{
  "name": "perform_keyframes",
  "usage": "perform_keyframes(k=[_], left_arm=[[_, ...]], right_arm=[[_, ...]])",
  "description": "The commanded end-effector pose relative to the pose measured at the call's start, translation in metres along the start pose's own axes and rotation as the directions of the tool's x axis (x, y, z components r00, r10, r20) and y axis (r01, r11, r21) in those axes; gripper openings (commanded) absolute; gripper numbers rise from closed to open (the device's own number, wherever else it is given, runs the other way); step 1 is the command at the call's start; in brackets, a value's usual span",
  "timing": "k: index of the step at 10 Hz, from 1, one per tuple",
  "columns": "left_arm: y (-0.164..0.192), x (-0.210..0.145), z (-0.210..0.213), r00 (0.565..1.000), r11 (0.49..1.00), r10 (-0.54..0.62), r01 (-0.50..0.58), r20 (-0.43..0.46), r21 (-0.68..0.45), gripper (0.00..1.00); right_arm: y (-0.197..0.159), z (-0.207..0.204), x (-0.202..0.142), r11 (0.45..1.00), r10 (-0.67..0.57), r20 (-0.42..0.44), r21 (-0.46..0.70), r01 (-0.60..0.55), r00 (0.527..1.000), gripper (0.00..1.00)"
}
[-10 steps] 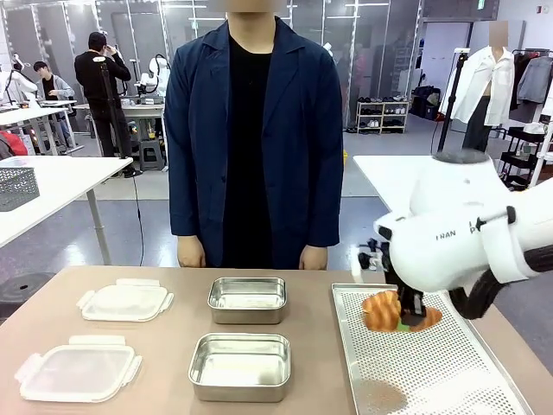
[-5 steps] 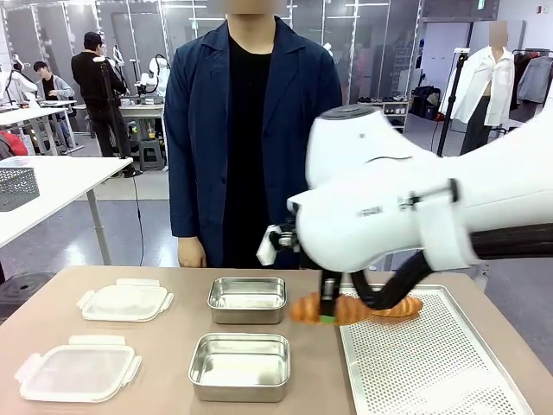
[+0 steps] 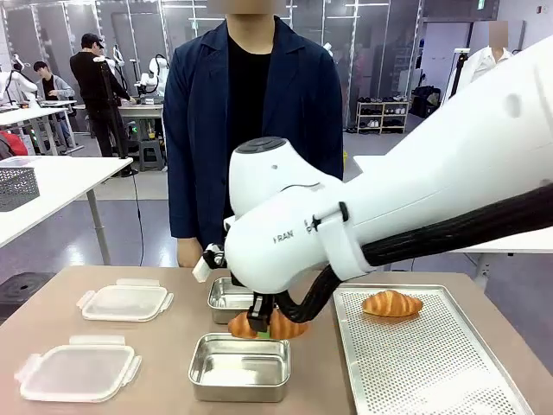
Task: Place the bread into the airtight container.
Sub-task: Pick up a Butter Roll and place it into an empty Airtight Container.
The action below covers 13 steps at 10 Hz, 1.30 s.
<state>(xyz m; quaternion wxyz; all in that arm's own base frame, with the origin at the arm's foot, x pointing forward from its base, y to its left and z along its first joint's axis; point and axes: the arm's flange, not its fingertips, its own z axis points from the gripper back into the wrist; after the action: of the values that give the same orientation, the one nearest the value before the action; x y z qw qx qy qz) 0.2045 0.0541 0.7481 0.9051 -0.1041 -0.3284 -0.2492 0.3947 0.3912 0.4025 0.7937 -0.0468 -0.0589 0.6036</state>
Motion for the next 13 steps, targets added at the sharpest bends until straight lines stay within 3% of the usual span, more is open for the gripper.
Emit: perform_keyframes(k=[1,4,7,8,9,10,13], left_arm=[[-0.001,0.000,0.002,1.000,1.000,-0.012,0.012,-0.004,-0.004,1.00],[-0.001,0.000,0.002,1.000,1.000,-0.012,0.012,-0.004,-0.004,1.00],[-0.001,0.000,0.002,1.000,1.000,-0.012,0.012,-0.004,-0.004,1.00],[-0.001,0.000,0.002,1.000,1.000,-0.012,0.012,-0.004,-0.004,1.00],[-0.001,0.000,0.002,1.000,1.000,-0.012,0.012,-0.004,-0.004,1.00],[-0.001,0.000,0.002,1.000,1.000,-0.012,0.012,-0.004,-0.004,1.00],[-0.001,0.000,0.002,1.000,1.000,-0.012,0.012,-0.004,-0.004,1.00]], right_arm=[[0.006,-0.011,0.021,1.000,-0.019,0.008,-0.015,0.019,1.000,0.47],[0.016,-0.031,0.035,0.999,-0.050,0.026,-0.004,0.050,0.998,0.47],[0.022,-0.050,0.040,0.998,-0.043,-0.014,0.038,0.043,0.999,0.47],[0.022,-0.048,0.039,1.000,-0.026,-0.006,0.017,0.026,1.000,0.69],[0.021,-0.047,0.039,0.999,-0.030,0.002,0.023,0.030,1.000,0.75],[0.022,-0.045,0.037,0.999,-0.018,0.005,0.030,0.018,1.000,1.00],[0.020,-0.043,0.034,0.999,-0.003,0.011,0.032,0.002,1.000,1.00]])
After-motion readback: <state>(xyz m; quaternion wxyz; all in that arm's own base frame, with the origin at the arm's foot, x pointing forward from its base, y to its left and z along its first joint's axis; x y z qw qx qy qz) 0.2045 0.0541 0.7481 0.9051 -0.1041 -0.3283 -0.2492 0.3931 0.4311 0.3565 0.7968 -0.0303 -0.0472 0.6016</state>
